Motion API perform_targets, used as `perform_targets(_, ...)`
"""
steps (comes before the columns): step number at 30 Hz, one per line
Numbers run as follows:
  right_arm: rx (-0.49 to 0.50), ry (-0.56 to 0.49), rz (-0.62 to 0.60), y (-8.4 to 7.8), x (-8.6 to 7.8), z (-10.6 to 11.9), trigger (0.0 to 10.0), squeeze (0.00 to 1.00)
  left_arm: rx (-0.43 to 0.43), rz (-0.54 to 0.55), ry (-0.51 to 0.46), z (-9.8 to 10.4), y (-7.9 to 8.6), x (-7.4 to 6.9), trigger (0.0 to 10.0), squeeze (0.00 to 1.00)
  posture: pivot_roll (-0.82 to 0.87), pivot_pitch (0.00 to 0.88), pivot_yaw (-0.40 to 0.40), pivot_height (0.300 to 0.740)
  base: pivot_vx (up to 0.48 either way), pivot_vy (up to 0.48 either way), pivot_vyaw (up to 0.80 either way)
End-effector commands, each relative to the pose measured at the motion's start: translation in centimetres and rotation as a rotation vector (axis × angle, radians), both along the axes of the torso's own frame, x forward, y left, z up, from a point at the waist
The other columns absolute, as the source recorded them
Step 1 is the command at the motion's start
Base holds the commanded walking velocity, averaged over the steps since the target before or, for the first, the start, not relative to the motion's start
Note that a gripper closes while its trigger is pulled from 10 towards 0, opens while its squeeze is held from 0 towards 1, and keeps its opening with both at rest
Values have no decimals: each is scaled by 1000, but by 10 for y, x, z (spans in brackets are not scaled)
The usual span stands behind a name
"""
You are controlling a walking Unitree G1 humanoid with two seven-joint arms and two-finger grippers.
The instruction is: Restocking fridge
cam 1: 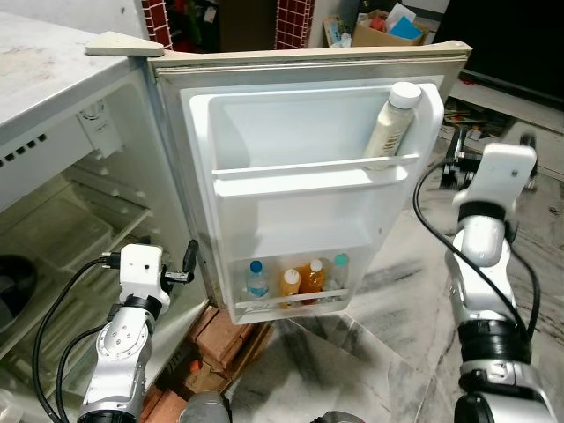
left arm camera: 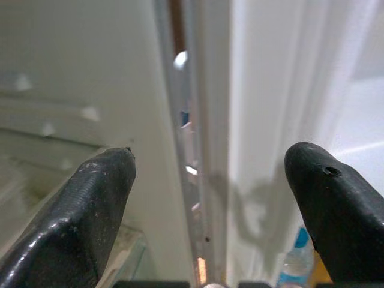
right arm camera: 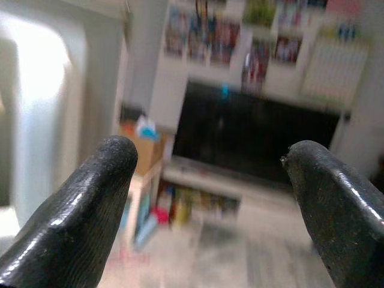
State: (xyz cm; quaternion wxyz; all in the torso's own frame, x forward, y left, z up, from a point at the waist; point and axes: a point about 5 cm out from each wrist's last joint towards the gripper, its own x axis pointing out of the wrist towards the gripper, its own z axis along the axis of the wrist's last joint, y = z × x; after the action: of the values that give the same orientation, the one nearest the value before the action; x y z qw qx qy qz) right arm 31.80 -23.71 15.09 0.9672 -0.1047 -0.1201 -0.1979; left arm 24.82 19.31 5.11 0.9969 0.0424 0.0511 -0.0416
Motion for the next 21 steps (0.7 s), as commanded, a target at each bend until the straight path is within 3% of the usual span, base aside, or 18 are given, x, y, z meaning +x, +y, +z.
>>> perform_targets(1, 28, 34, -6, 1, -2, -9, 10000, 0, 9, 3, 10, -1, 0, 2, 10000, 0, 39, 0, -23, 740, 0, 0, 0)
perform_targets(5, 43, 80, 21, 12, -8, -23, 10000, 0, 12, 12, 10, -1, 1, 3, 10000, 0, 40, 0, -25, 740, 0, -291, 0)
perform_targets(8, 108, 157, 35, 20, -14, -43, 10000, 0, 14, 18, 15, -2, 1, 3, 10000, 0, 42, 0, -29, 740, 0, -322, 0)
perform_targets(11, 114, 176, 40, 22, -16, -48, 10000, 0, 14, 18, 16, -2, 0, 2, 10000, 0, 46, 0, -32, 740, 0, -337, 0)
perform_targets(12, 141, 248, 67, 28, -22, -66, 10000, 0, 13, 17, 20, -4, -2, 1, 10000, 0, 49, 0, -36, 740, 0, -480, 0)
perform_targets(14, 173, 294, 91, 35, -27, -77, 10000, 0, 14, 15, 20, -4, -2, 1, 10000, 0, 49, 0, -37, 740, 0, -480, 0)
perform_targets(21, 178, 338, 140, 48, -29, -86, 10000, 0, 16, 21, 20, -4, -1, 2, 10000, 0, 52, 0, -36, 740, 0, -480, 0)
